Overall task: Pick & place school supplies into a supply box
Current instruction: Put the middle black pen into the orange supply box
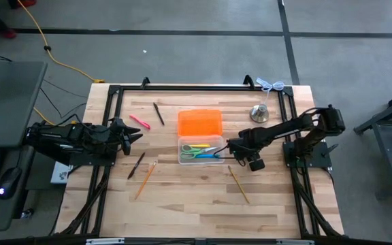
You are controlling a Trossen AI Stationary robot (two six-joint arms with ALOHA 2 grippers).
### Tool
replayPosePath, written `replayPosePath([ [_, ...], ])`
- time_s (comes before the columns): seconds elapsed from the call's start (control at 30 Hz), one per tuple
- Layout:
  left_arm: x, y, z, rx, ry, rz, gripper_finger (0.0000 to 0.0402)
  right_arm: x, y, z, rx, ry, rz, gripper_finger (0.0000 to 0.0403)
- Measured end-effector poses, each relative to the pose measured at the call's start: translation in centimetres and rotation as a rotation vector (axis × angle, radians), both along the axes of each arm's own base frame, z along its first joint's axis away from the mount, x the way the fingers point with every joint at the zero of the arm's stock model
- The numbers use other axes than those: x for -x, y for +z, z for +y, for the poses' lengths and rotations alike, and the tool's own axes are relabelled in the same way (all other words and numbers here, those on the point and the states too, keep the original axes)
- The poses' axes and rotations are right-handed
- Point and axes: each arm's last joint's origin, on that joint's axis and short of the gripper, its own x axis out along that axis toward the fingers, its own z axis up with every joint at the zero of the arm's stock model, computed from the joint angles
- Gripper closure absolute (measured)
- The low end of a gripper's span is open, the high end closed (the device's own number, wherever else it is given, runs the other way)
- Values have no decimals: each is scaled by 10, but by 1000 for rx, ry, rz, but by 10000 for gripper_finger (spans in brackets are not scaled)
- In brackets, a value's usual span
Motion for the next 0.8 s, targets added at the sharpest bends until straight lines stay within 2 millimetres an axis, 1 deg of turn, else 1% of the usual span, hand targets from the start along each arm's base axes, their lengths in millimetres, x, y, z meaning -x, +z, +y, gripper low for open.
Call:
replayPosePath([
  [0.17,0,0,0,0,0,1,231,0,0,0,0,-3,1,296],
  [0.63,0,0,0,-2,0,3,231,0,-1,0,9,-90,-8,381],
  [0.8,0,0,0,-1,0,2,231,0,-1,0,13,-91,-4,397],
])
